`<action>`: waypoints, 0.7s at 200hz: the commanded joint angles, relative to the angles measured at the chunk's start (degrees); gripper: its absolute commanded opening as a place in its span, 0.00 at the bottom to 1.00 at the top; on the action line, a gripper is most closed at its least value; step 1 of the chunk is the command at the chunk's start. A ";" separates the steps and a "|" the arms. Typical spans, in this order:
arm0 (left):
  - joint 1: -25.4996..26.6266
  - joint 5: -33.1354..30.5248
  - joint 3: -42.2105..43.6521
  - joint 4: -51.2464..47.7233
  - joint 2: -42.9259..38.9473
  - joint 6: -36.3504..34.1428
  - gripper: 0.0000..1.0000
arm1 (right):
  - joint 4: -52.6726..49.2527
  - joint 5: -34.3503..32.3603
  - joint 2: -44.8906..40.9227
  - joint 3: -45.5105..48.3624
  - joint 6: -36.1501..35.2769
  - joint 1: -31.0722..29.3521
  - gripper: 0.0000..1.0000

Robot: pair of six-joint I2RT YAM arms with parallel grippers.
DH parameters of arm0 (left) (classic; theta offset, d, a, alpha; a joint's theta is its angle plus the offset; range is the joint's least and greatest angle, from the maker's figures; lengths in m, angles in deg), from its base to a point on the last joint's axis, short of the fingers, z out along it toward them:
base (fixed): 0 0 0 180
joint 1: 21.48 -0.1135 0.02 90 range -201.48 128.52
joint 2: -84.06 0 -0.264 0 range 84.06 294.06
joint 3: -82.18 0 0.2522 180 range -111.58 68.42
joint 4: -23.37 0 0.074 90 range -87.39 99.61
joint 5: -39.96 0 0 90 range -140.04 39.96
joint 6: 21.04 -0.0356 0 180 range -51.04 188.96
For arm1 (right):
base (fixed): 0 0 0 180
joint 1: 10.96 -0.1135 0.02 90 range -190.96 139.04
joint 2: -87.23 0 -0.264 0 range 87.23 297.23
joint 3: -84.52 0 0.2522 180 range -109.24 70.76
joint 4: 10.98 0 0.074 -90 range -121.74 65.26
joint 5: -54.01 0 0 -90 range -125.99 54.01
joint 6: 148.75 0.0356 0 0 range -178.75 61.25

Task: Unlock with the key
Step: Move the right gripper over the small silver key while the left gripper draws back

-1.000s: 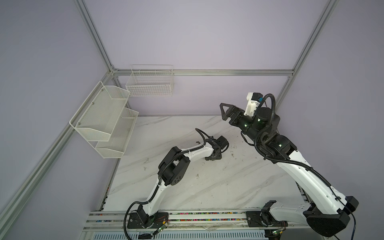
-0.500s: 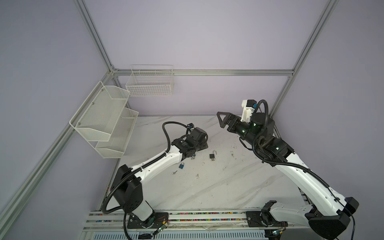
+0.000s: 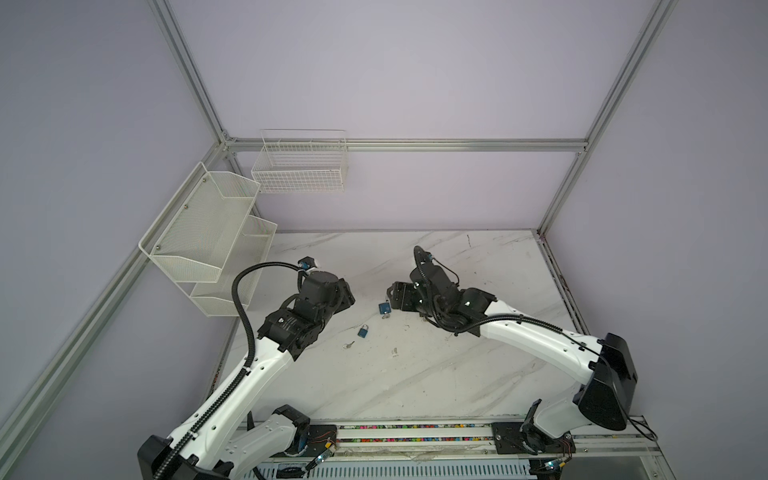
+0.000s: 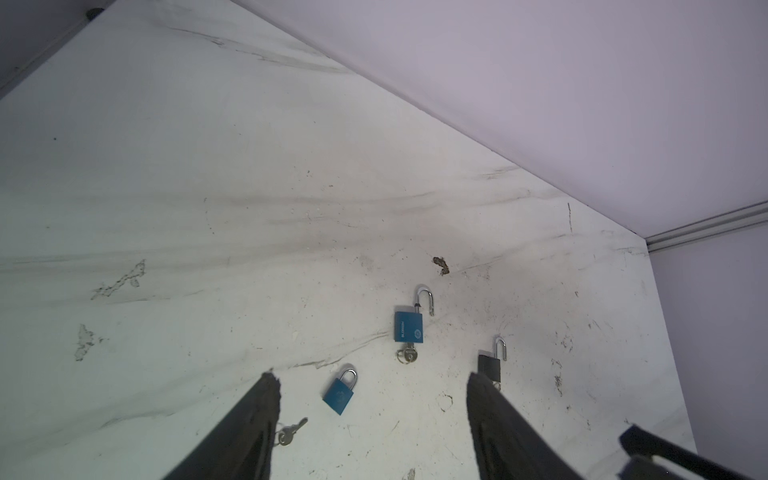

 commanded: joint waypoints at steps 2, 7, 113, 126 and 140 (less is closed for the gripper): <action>-3.25 2.40 3.09 -2.44 -3.11 -1.75 0.71 | -1.50 -4.81 2.65 -0.48 5.89 -3.99 0.76; -3.90 2.78 3.43 -2.74 -3.67 -1.68 0.71 | -1.74 -5.83 3.54 -0.71 6.40 -4.96 0.76; -9.62 2.23 7.46 -8.74 -13.03 2.20 0.71 | 1.87 -8.16 28.40 -14.75 9.73 -15.20 0.66; -9.60 0.85 7.12 -10.09 -13.76 2.51 0.71 | 2.62 -7.60 30.90 -16.86 9.03 -15.33 0.64; -9.58 -0.87 6.93 -11.60 -14.66 3.23 0.71 | 1.73 -8.09 33.45 -19.39 8.64 -15.37 0.64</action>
